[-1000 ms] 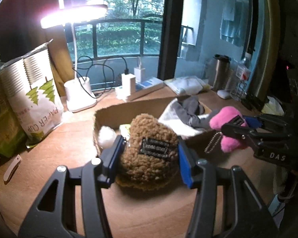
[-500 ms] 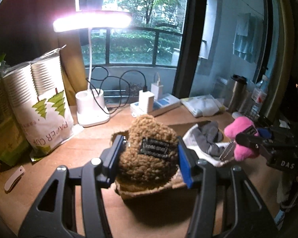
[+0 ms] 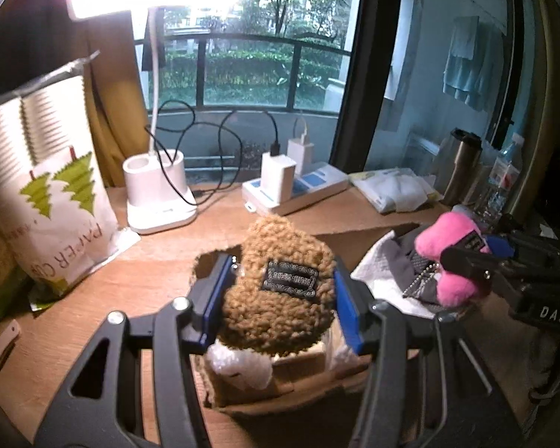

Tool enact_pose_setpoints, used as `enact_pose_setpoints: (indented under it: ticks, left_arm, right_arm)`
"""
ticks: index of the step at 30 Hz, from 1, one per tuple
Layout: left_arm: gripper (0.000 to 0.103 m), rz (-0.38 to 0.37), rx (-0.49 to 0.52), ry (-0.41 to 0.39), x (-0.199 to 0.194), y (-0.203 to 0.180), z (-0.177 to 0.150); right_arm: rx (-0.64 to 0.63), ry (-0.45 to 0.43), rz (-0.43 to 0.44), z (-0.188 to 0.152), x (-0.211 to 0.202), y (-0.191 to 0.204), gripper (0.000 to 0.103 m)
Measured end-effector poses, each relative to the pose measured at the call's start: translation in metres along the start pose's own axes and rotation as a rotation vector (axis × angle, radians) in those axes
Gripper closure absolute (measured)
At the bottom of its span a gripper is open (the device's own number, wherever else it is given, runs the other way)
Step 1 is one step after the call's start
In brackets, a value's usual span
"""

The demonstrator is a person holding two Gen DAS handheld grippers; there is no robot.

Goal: Organize soft objects
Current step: 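Carry the pink plush with the right gripper while the left gripper carries the brown plush into the box, then open the right gripper to drop the pink plush while the left gripper releases the brown plush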

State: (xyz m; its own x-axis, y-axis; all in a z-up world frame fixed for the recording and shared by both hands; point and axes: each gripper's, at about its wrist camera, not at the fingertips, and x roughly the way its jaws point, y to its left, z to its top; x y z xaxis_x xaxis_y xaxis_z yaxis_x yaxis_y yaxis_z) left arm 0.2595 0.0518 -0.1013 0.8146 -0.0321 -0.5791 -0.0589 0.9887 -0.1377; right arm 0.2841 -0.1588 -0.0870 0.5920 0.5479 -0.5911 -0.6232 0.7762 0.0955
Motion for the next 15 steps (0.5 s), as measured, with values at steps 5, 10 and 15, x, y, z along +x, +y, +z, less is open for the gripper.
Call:
enact_pose_setpoints:
  ticks: [5, 10, 15]
  left_arm:
    - [0.050, 0.000, -0.002, 0.036, 0.018, 0.002, -0.001]
    - [0.049, -0.002, -0.004, 0.081, 0.034, 0.003, -0.007]
    - [0.048, -0.014, -0.011, 0.092, 0.040, 0.004, -0.009]
  right_arm:
    - [0.007, 0.023, 0.009, 0.004, 0.018, -0.005, 0.063]
    - [0.013, 0.048, 0.015, 0.004, 0.035, -0.009, 0.063]
    - [0.018, 0.077, 0.022, 0.002, 0.049, -0.011, 0.063]
